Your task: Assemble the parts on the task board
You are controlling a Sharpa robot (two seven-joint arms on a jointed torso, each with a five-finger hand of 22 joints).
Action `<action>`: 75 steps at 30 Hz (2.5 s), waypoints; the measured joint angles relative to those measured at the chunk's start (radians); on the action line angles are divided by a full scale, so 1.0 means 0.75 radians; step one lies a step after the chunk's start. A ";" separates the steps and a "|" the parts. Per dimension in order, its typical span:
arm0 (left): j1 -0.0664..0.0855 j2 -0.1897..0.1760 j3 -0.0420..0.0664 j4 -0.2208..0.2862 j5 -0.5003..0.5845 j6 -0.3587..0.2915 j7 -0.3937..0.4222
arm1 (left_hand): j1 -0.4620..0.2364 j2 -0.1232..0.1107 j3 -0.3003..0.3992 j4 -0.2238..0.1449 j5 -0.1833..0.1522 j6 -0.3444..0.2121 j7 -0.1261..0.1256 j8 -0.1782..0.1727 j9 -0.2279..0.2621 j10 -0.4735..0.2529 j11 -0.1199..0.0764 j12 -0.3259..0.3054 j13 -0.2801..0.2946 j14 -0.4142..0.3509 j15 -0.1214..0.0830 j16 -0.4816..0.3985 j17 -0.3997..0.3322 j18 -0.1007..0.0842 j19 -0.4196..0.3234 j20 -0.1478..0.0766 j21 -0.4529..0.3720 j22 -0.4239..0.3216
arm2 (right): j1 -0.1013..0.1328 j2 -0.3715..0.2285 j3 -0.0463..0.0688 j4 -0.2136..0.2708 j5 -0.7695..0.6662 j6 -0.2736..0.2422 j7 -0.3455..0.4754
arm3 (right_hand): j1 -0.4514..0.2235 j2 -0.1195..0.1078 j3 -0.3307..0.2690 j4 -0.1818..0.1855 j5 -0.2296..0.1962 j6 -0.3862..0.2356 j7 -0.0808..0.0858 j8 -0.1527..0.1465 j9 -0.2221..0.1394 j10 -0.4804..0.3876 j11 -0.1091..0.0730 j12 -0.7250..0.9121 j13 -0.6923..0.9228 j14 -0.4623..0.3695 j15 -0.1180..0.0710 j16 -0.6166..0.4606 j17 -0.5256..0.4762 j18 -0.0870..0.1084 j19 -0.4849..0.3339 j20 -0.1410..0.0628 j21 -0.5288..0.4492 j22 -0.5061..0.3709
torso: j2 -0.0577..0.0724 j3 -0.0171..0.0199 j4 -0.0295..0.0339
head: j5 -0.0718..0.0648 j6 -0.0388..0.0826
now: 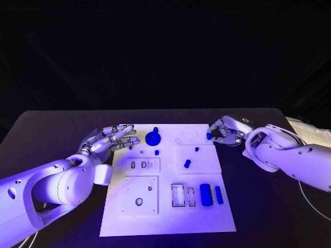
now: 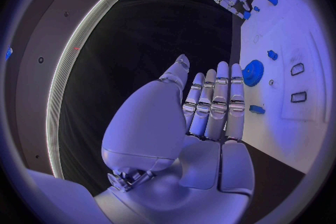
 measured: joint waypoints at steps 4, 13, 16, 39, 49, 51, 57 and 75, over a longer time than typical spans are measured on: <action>0.000 0.000 0.000 0.000 0.000 0.000 0.000 | 0.000 0.000 0.000 0.000 0.000 0.000 0.000 0.000 0.000 0.000 0.000 0.000 0.000 0.000 0.000 0.000 0.000 0.000 0.000 0.000 -0.001 0.000 | 0.000 0.005 0.001 -0.003 0.000 0.000 -0.003 | -0.013 -0.013 0.004 0.004 0.000 -0.001 0.001 -0.005 -0.002 0.000 0.000 -0.004 -0.001 0.000 0.000 0.000 0.000 0.000 0.000 0.000 0.000 0.000 | 0.000 0.0000 0.0009 | 0.000 -0.001; 0.000 0.000 0.000 0.000 0.000 0.000 -0.001 | 0.000 0.000 0.000 0.000 0.000 0.000 0.000 0.000 0.000 0.000 0.000 0.000 0.000 0.000 0.000 0.000 0.000 0.000 0.000 0.000 -0.001 0.000 | 0.001 0.011 0.001 -0.007 -0.001 -0.001 -0.008 | -0.060 -0.042 -0.012 0.019 0.000 -0.024 0.004 -0.005 -0.002 0.000 0.000 -0.004 0.005 0.000 0.000 0.000 0.000 0.000 0.000 0.000 0.000 -0.002 | 0.000 0.0005 0.0000 | 0.001 -0.003; 0.000 0.000 0.000 0.000 0.000 0.000 -0.001 | 0.000 0.000 0.000 0.000 0.000 0.000 0.000 0.000 0.000 0.000 0.000 0.000 0.000 0.000 0.000 0.000 0.000 0.000 0.000 0.000 -0.001 -0.001 | 0.000 0.012 0.001 -0.008 -0.001 -0.001 -0.009 | -0.066 -0.049 -0.015 0.023 0.000 -0.028 0.008 -0.005 -0.002 0.000 0.000 -0.004 0.005 0.000 0.000 0.000 0.000 0.000 0.000 0.000 0.000 -0.002 | -0.001 0.0008 -0.0005 | 0.002 -0.003; 0.000 0.000 0.000 -0.002 0.000 -0.001 -0.001 | 0.000 0.000 0.000 0.000 0.000 0.000 0.000 0.000 0.000 0.000 0.000 0.000 0.000 0.000 0.000 0.000 0.001 0.000 0.000 0.000 -0.001 -0.001 | -0.007 0.031 -0.001 -0.020 -0.003 -0.003 -0.017 | -0.095 -0.063 -0.056 0.044 0.000 -0.028 0.008 -0.005 -0.002 0.005 0.005 -0.004 0.004 0.000 0.000 0.000 0.000 0.000 0.000 0.000 0.000 -0.003 | 0.000 0.0009 0.0000 | -0.002 -0.008; 0.000 0.000 0.000 -0.002 0.000 -0.001 -0.001 | 0.000 0.000 0.000 -0.008 0.000 0.000 0.000 0.000 0.000 0.000 0.000 0.000 0.000 0.000 0.000 0.000 0.002 0.000 0.000 0.000 -0.001 -0.001 | -0.008 0.037 0.000 -0.021 -0.008 -0.008 -0.026 | -0.095 -0.063 -0.064 0.045 0.000 -0.028 0.008 -0.005 -0.002 0.005 0.005 -0.004 0.004 0.000 0.000 0.000 -0.001 0.000 0.000 0.000 0.000 -0.003 | -0.001 0.0004 -0.0001 | 0.000 -0.010; 0.000 0.000 0.000 -0.002 0.000 -0.001 -0.001 | 0.000 0.000 0.000 -0.008 0.000 0.000 0.000 0.000 0.000 0.000 0.000 0.000 0.000 0.000 0.000 0.000 0.002 0.000 0.000 0.000 -0.001 -0.001 | -0.008 0.037 0.000 -0.021 -0.009 -0.009 -0.027 | -0.095 -0.063 -0.064 0.045 0.000 -0.028 0.008 -0.005 -0.002 0.005 0.005 -0.004 0.004 0.000 0.000 0.000 -0.001 0.000 0.000 0.000 0.000 -0.003 | -0.001 0.0005 -0.0003 | 0.000 -0.009; 0.000 0.000 0.000 -0.002 0.000 -0.001 -0.001 | 0.000 0.000 0.000 -0.008 0.000 0.000 0.000 0.000 0.000 0.000 0.000 0.000 0.000 0.000 0.000 0.000 0.002 0.000 0.000 0.000 -0.001 -0.001 | -0.008 0.036 0.000 -0.017 -0.009 -0.013 -0.031 | -0.127 -0.074 -0.100 0.062 -0.012 -0.034 0.006 -0.005 -0.002 0.005 0.005 -0.004 0.004 0.000 0.000 0.000 -0.001 0.000 0.000 0.000 0.000 -0.003 | -0.001 0.0006 -0.0008 | -0.002 -0.009; -0.001 0.000 0.000 -0.004 0.000 -0.001 -0.002 | 0.000 0.000 0.000 -0.008 0.000 0.000 0.000 0.000 0.000 0.000 0.000 0.000 0.000 0.000 0.000 0.000 0.002 0.000 0.000 0.000 -0.001 -0.001 | -0.029 0.006 0.000 0.036 0.031 -0.097 -0.085 | -0.161 -0.055 -0.405 0.192 0.016 -0.073 0.006 -0.005 0.001 0.005 0.005 -0.004 0.004 0.000 0.000 0.000 0.000 0.000 0.000 0.000 -0.005 -0.004 | -0.001 0.0009 -0.0014 | -0.009 -0.010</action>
